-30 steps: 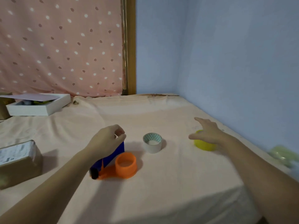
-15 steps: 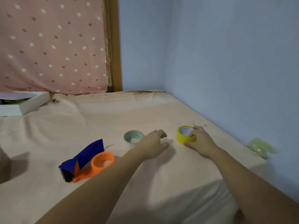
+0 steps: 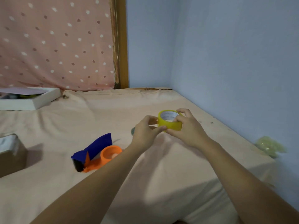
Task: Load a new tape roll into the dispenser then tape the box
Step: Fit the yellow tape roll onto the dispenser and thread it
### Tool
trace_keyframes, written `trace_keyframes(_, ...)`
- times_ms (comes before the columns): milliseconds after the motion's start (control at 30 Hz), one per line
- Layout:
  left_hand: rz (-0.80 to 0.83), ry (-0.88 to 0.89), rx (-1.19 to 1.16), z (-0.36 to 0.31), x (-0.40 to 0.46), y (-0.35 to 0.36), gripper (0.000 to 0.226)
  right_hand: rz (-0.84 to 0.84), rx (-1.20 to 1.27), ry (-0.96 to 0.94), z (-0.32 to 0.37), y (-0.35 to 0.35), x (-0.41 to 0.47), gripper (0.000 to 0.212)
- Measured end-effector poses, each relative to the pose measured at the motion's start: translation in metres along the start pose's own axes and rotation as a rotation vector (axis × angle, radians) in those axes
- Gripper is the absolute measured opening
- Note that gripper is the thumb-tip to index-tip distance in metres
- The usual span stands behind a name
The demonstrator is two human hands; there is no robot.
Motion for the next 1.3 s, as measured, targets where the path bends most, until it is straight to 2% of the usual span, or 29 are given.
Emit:
trace_keyframes(133, -0.076, 0.084, 0.107, -0.008, -0.009, -0.048, 0.012, 0.017, 0.005, -0.046, 0.034, 0.008, 0.001, 0.030)
trace_keyframes(200, -0.114, 0.121, 0.194, -0.014, -0.019, -0.075, 0.005, 0.035, 0.022, -0.072, 0.054, 0.016, 0.000, 0.030)
trace_keyframes(467, -0.191, 0.142, 0.323, -0.012, -0.055, -0.170, 0.010, 0.128, 0.124, -0.136, 0.129, 0.061, -0.017, 0.028)
trace_keyframes(533, -0.216, 0.106, 0.376, -0.002, -0.062, -0.192, 0.011, 0.161, 0.136, -0.152, 0.143, 0.077, -0.025, 0.031)
trace_keyframes(667, -0.238, -0.016, 0.439, 0.033, -0.075, -0.224, 0.012, 0.251, 0.182, -0.183, 0.162, 0.111, -0.045, 0.022)
trace_keyframes(900, -0.221, -0.190, 0.459, 0.087, -0.096, -0.244, 0.017, 0.309, 0.167, -0.129, 0.153, 0.141, -0.061, 0.030)
trace_keyframes(967, -0.234, -0.219, 0.402, 0.098, -0.100, -0.248, 0.017, 0.301, 0.165, -0.123, 0.150, 0.143, -0.064, 0.046)
trace_keyframes(1033, -0.233, -0.230, 0.347, 0.106, -0.104, -0.250, 0.018, 0.337, 0.162, -0.090, 0.145, 0.151, -0.066, 0.088)
trace_keyframes(1100, -0.218, -0.228, 0.339, 0.110, -0.106, -0.249, 0.020, 0.391, 0.170, -0.033, 0.140, 0.159, -0.067, 0.113)
trace_keyframes(1167, -0.206, -0.218, 0.356, 0.113, -0.109, -0.247, 0.021, 0.425, 0.209, -0.005, 0.136, 0.166, -0.065, 0.117)
trace_keyframes(1300, -0.233, -0.194, 0.337, 0.116, -0.116, -0.249, 0.020, 0.445, 0.224, -0.034, 0.136, 0.172, -0.064, 0.110)
Point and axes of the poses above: each hand's wrist, its own x-axis towards the middle knuckle, its own y-axis out of the palm, z = x × y, the point moved 9 cm from there along x, towards the middle knuckle
